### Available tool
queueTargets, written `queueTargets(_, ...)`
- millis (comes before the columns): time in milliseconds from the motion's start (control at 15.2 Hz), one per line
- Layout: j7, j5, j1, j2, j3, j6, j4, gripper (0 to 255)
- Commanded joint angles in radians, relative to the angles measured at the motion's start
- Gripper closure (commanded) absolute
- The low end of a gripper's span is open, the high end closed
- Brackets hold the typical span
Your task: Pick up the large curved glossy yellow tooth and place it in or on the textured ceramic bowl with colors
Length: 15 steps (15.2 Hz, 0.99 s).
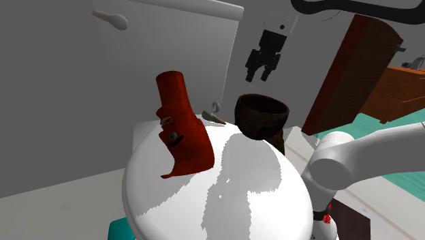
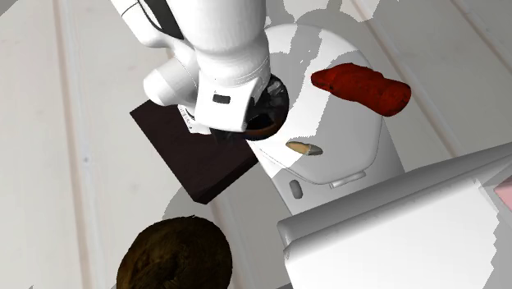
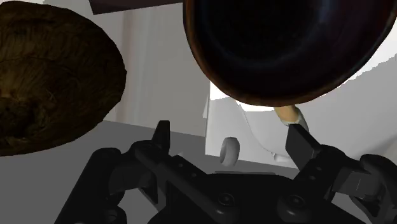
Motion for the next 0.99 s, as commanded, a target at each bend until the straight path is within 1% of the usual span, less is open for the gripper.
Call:
queueTargets(0,0.0,0.0,0.0,0.0,0.0,0.0,0.0,0)
queueTargets(462,-0.269,0.055,0.141,0.012,-0.055,0.325,-0.21,0)
queueTargets(858,-0.527,0.125,0.288,0.084,-0.114,0.594,-0.332,0)
queueTargets(924,-0.561,0.135,0.309,0.097,-0.123,0.626,-0.344,0)
